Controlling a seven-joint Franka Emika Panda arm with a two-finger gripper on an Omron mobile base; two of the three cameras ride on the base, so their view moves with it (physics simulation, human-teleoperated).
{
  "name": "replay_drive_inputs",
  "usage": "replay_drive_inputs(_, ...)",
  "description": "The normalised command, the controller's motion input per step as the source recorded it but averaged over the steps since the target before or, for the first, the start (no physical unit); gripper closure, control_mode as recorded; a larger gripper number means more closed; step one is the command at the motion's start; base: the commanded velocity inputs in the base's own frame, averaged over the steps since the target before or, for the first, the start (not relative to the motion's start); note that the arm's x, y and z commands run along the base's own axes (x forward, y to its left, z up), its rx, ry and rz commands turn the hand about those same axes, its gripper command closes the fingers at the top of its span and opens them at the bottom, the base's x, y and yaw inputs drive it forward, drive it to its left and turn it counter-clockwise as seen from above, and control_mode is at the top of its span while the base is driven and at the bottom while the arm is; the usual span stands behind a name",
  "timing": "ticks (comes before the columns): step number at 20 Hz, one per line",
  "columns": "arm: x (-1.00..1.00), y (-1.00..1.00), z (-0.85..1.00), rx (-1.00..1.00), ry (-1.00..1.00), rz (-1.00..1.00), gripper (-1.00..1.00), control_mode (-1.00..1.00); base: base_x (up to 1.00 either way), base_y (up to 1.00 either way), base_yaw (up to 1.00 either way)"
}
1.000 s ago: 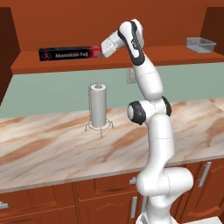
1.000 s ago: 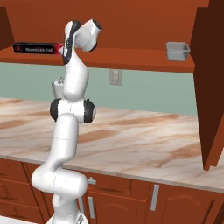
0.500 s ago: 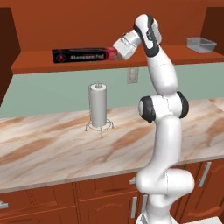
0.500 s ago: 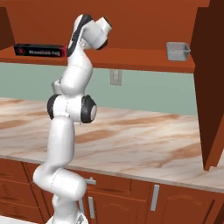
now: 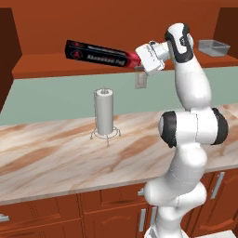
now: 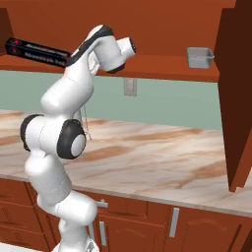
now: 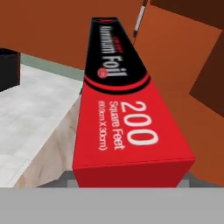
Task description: Retrieve the tupperware and aluminum foil from the cabinet and place them on the dining counter near the plate with fish and lime to prepare for storing leftovers.
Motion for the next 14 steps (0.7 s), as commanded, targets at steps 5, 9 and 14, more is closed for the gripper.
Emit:
replay_drive_inputs(5, -1.0, 0.01, 0.0, 0.06, -0.01, 0.0, 1.0, -1.0, 0.0, 0.0, 0.0)
replay_drive_inputs(9, -1.0, 0.0, -0.02, -0.05, 0.02, 0.0, 1.0, -1.0, 0.0, 0.0, 0.0)
replay_drive_inputs(14, -0.99, 0.0, -0.26, -0.15, 0.17, 0.0, 1.0, -1.0, 0.0, 0.0, 0.0)
